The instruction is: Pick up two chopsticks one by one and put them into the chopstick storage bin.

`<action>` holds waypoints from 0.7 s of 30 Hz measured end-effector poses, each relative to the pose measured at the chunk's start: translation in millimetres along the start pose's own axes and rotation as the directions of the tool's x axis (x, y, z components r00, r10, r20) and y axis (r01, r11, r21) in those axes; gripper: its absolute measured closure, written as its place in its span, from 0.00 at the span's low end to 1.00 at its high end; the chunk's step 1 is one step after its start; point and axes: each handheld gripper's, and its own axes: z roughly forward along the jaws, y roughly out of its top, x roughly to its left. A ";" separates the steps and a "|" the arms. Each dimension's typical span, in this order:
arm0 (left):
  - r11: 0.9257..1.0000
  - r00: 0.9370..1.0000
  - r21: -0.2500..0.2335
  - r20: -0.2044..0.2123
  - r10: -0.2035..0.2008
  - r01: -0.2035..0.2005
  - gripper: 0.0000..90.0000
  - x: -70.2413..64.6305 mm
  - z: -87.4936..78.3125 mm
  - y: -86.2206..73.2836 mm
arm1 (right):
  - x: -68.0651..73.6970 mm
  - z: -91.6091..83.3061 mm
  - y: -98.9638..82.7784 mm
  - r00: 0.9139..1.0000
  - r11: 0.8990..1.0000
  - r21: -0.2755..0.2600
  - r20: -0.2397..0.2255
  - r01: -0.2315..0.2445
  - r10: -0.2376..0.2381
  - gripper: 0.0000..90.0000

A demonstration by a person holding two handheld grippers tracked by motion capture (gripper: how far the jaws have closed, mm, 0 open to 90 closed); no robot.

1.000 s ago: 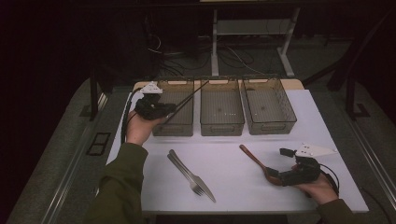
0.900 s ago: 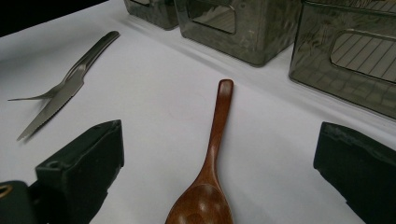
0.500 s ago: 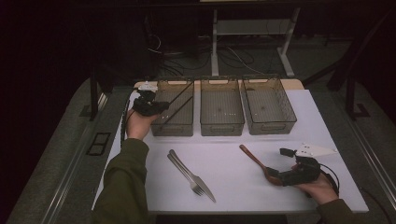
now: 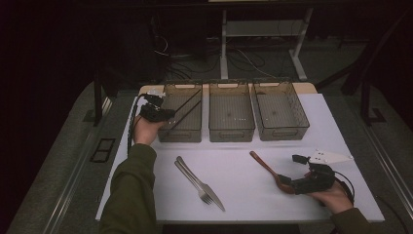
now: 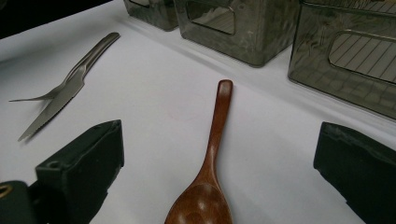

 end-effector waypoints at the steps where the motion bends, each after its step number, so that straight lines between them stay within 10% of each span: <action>1: 1.000 1.000 0.005 -0.001 -0.001 0.001 0.94 -0.5 0.8 0.1 | 0.0 0.1 0.0 1.000 1.000 -0.001 0.000 -0.001 0.001 0.01; 21: 0.997 0.999 -0.067 0.024 0.027 -0.025 0.69 -9.9 -17.4 5.8 | 0.3 -0.5 0.1 1.000 1.000 -0.003 0.000 -0.006 0.006 0.01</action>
